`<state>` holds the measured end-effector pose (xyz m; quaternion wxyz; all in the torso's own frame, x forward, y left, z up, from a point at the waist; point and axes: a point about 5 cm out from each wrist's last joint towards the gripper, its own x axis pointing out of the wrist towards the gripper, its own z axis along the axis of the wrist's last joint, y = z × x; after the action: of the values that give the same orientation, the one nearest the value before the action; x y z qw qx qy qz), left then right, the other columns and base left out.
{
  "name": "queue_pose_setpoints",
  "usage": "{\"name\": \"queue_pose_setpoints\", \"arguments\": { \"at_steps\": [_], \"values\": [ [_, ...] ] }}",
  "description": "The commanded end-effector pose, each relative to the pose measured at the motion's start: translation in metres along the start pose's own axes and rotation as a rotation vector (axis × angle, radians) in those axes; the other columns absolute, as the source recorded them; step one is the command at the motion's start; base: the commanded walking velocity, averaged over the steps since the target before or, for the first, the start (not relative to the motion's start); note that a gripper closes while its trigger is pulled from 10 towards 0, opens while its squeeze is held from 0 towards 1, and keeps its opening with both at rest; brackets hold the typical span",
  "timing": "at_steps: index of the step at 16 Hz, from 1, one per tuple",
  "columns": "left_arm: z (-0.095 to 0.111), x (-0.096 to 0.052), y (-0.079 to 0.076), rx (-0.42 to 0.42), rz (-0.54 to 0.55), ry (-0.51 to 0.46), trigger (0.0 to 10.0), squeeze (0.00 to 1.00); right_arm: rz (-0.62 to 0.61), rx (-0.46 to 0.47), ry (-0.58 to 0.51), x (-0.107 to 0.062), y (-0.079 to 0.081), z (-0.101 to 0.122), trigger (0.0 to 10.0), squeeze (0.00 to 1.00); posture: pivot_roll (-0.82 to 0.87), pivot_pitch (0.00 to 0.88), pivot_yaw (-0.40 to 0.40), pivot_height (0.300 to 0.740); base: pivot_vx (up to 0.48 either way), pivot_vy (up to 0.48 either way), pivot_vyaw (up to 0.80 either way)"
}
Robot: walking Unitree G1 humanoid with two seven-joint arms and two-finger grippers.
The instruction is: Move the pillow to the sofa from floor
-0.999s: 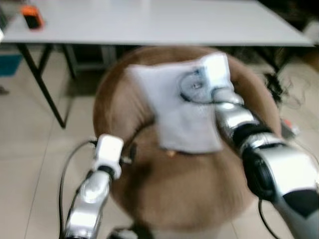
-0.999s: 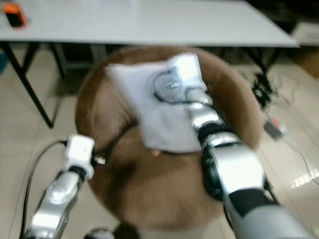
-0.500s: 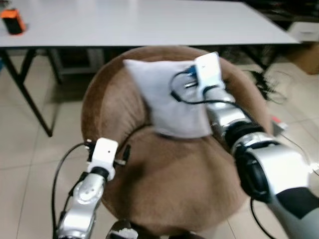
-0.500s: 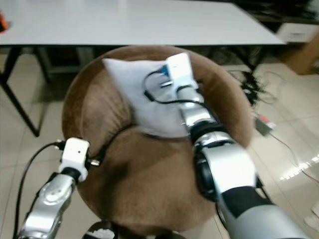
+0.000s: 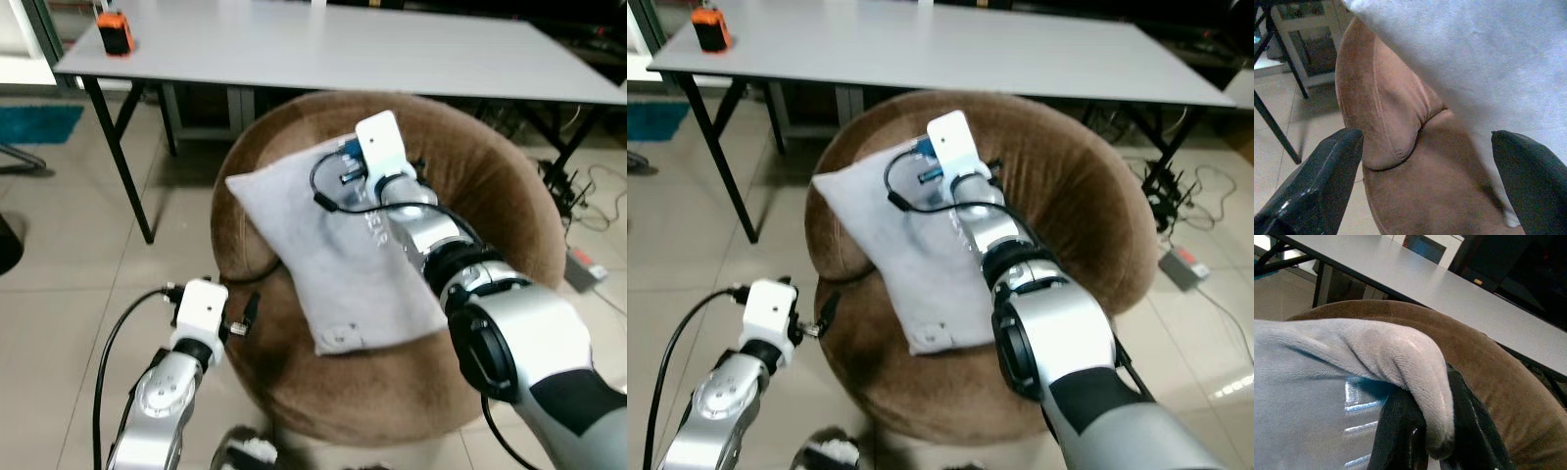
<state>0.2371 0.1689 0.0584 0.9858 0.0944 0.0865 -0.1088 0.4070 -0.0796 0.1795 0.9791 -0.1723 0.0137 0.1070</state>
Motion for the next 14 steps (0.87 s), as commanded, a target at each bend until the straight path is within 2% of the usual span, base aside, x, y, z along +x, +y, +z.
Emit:
{"name": "queue_pose_setpoints", "arguments": {
  "at_steps": [1, 5, 6, 7, 10, 14],
  "values": [
    [-0.001, -0.001, -0.006, -0.003, -0.021, 0.01, 10.0, 0.0, -0.022, -0.02, -0.037, 0.003, -0.01, 0.012, 0.0, 0.0, 0.35, 0.056, -0.115, 0.74, 0.0, 0.0, 0.0],
    [-0.004, -0.011, -0.009, -0.018, -0.011, 0.024, 10.0, 0.0, -0.029, -0.04, -0.013, 0.002, -0.008, 0.008, 0.0, 0.0, 0.36, 0.076, -0.132, 0.74, 0.0, 0.0, 0.0],
    [-0.005, -0.013, -0.011, -0.02, -0.011, 0.028, 10.0, 0.0, -0.038, -0.037, -0.003, 0.002, -0.008, 0.007, 10.0, 0.0, 0.36, 0.078, -0.134, 0.74, 0.0, 0.0, 0.0],
    [-0.005, -0.015, -0.012, -0.023, -0.01, 0.031, 10.0, 0.0, -0.041, -0.03, 0.002, 0.002, -0.008, 0.007, 10.0, 1.0, 0.36, 0.083, -0.136, 0.74, 0.0, 0.0, 0.0],
    [-0.006, -0.019, -0.012, -0.024, -0.005, 0.037, 10.0, 0.0, -0.037, -0.041, 0.011, 0.002, -0.007, 0.006, 10.0, 1.0, 0.38, 0.099, -0.142, 0.74, 0.0, 0.0, 0.0],
    [-0.01, -0.045, -0.008, -0.019, 0.044, 0.079, 10.0, 0.0, -0.02, -0.04, 0.046, 0.001, -0.001, -0.002, 10.0, 1.0, 0.45, 0.163, -0.154, 0.74, 0.0, 0.0, 0.0]
  ]
}}
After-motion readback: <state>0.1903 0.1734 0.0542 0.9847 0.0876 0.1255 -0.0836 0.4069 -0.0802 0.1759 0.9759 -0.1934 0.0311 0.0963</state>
